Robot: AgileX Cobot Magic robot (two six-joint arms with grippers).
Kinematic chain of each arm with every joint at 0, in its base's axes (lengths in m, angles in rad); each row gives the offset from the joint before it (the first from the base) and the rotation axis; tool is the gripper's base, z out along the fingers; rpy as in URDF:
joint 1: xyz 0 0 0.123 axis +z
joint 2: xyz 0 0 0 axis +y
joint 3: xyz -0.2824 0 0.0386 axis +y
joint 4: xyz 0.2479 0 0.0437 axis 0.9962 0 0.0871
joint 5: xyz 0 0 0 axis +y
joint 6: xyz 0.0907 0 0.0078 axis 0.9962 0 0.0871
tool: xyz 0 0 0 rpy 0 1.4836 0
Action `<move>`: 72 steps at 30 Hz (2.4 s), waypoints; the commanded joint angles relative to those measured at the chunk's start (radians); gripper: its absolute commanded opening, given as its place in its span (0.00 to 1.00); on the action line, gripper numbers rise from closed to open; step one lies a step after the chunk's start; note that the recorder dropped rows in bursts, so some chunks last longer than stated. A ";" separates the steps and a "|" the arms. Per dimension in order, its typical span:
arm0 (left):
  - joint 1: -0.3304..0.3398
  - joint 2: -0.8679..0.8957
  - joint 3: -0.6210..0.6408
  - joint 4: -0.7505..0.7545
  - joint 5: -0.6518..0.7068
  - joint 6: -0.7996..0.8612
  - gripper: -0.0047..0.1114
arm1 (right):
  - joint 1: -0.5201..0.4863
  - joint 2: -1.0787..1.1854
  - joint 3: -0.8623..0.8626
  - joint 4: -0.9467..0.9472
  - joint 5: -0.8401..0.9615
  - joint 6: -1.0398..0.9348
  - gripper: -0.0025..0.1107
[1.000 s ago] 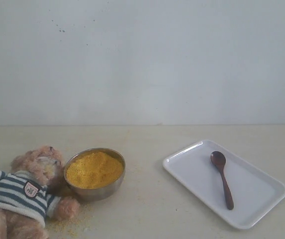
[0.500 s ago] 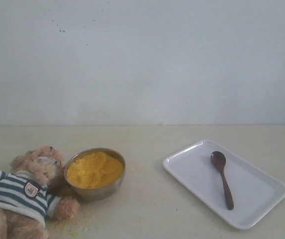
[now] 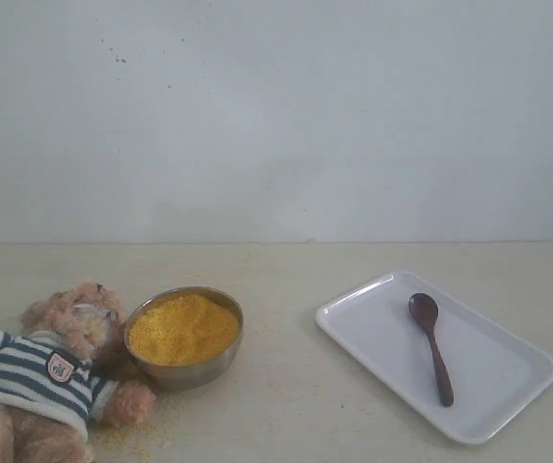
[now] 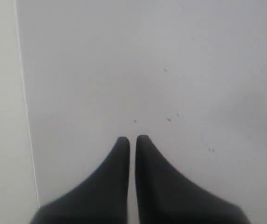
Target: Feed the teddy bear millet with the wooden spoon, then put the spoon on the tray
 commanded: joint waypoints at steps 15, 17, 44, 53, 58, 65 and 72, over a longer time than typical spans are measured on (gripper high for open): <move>-0.239 -0.500 0.325 0.081 0.168 -0.043 0.07 | -0.005 -0.005 0.000 0.057 0.335 0.011 0.02; -0.239 -0.533 0.325 0.000 0.242 -0.092 0.07 | -0.005 -0.005 0.000 0.068 0.337 0.011 0.02; -0.231 -0.543 0.755 0.834 0.337 -1.082 0.07 | -0.005 -0.005 0.000 0.094 0.337 0.011 0.02; -0.231 -0.543 0.755 0.843 0.321 -1.073 0.07 | -0.005 -0.005 0.000 0.094 0.331 0.011 0.02; -0.231 -0.543 0.755 0.843 0.319 -1.073 0.07 | -0.005 -0.005 0.000 0.027 0.196 0.528 0.02; -0.231 -0.543 0.755 0.843 0.317 -1.073 0.07 | -0.005 -0.005 0.000 -0.301 0.343 0.629 0.02; -0.231 -0.543 0.755 0.843 0.317 -1.073 0.07 | -0.005 -0.005 0.000 -0.276 0.345 0.591 0.02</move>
